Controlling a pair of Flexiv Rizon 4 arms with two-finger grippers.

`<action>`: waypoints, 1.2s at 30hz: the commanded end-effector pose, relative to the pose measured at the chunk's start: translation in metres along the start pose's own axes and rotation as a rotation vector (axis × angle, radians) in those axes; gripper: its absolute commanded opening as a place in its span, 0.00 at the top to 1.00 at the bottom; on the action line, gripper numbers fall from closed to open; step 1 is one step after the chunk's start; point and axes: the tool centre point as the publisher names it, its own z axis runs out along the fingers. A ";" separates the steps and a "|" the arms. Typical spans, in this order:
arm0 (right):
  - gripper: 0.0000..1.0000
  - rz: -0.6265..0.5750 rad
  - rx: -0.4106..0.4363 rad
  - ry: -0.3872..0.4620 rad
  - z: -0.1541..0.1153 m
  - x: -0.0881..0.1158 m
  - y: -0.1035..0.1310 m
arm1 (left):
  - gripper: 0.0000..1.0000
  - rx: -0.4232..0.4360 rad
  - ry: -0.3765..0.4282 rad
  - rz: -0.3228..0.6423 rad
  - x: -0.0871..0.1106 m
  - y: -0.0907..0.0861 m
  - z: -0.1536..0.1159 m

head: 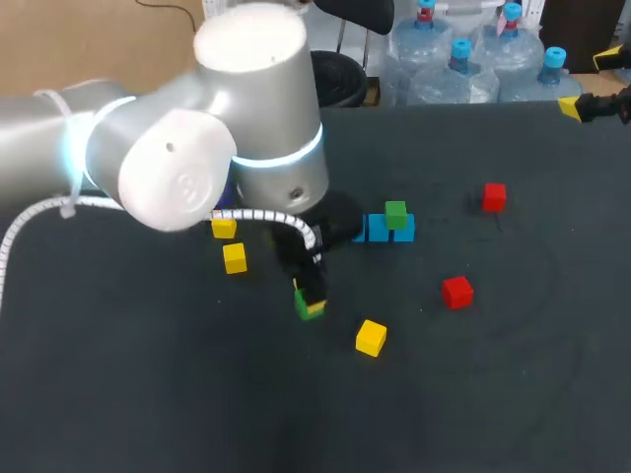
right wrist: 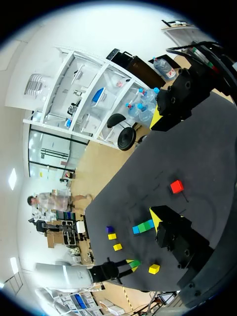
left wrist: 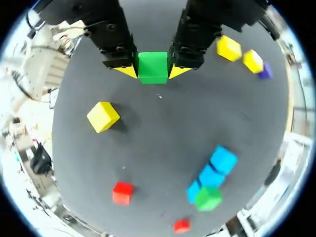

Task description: Place the blue cubes, place green cubes on the blue cubes, place the yellow cubes on the green cubes, then place the red cubes on the yellow cubes, and place purple cube on the red cubes.

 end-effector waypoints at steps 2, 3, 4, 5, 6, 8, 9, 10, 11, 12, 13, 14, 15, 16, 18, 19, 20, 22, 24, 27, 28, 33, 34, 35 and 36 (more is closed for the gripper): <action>0.00 0.000 0.000 0.000 0.000 0.000 0.000 | 1.00 -0.040 -0.014 0.208 -0.014 0.018 -0.039; 0.00 0.000 0.000 0.000 0.000 0.000 0.000 | 1.00 -0.033 -0.016 0.263 -0.018 0.020 -0.044; 0.00 0.000 0.000 0.000 0.000 0.000 0.000 | 1.00 -0.031 -0.011 0.306 -0.022 0.023 -0.049; 0.00 0.000 0.000 0.000 0.000 0.000 0.000 | 1.00 -0.028 0.001 0.336 -0.024 0.026 -0.052; 0.00 0.000 0.000 0.000 0.000 0.000 0.000 | 1.00 -0.008 0.012 0.378 -0.027 0.028 -0.054; 0.00 0.000 0.000 0.000 0.000 0.000 0.000 | 1.00 0.013 0.039 0.444 -0.034 0.034 -0.058; 0.00 0.000 0.000 0.000 0.000 0.000 0.000 | 1.00 0.042 0.043 0.479 -0.038 0.037 -0.060; 0.00 0.000 0.000 0.000 0.000 0.000 0.000 | 1.00 0.051 0.049 0.492 -0.041 0.038 -0.062; 0.00 0.000 0.000 0.000 0.000 0.000 0.000 | 1.00 0.064 0.065 0.501 -0.046 0.043 -0.064; 0.00 0.000 0.000 0.000 0.000 0.000 0.000 | 1.00 0.071 0.067 0.502 -0.049 0.046 -0.066; 0.00 0.000 0.000 0.000 0.000 0.000 0.000 | 1.00 0.088 0.060 0.503 -0.053 0.050 -0.067; 0.00 0.000 0.000 0.000 0.000 0.000 0.000 | 1.00 0.092 0.065 0.503 -0.056 0.054 -0.068; 0.00 0.000 0.000 0.000 0.000 0.000 0.000 | 1.00 0.090 0.065 0.503 -0.060 0.058 -0.069; 0.00 0.000 0.000 0.000 0.000 0.000 0.000 | 1.00 0.098 0.070 0.509 -0.063 0.062 -0.069; 0.00 0.000 0.000 0.000 0.000 0.000 0.000 | 1.00 0.101 0.083 0.516 -0.069 0.070 -0.067; 0.00 0.000 0.000 0.000 0.000 0.000 0.000 | 1.00 0.108 0.091 0.524 -0.072 0.073 -0.066; 0.00 0.000 0.000 0.000 0.000 0.000 0.000 | 1.00 0.110 0.099 0.536 -0.075 0.076 -0.066; 0.00 0.000 0.000 0.000 0.000 0.000 0.000 | 1.00 0.111 0.109 0.544 -0.080 0.082 -0.067; 0.00 0.000 0.000 0.000 0.000 0.000 0.000 | 1.00 0.112 0.127 0.546 -0.084 0.089 -0.067; 0.00 0.000 0.000 0.000 0.000 0.000 0.000 | 1.00 0.115 0.142 0.527 -0.091 0.098 -0.067; 0.00 0.000 0.000 0.000 0.000 0.000 0.000 | 1.00 0.115 0.141 0.526 -0.093 0.100 -0.067; 0.00 0.000 0.000 0.000 0.000 0.000 0.000 | 1.00 0.111 0.146 0.502 -0.100 0.104 -0.066; 0.00 0.000 0.000 0.000 0.000 0.000 0.000 | 1.00 0.112 0.147 0.499 -0.100 0.105 -0.065; 0.00 0.000 0.000 0.000 0.000 0.000 0.000 | 1.00 0.118 0.141 0.487 -0.100 0.105 -0.063; 0.00 0.000 0.000 0.000 0.000 0.000 0.000 | 1.00 0.120 0.134 0.476 -0.100 0.105 -0.062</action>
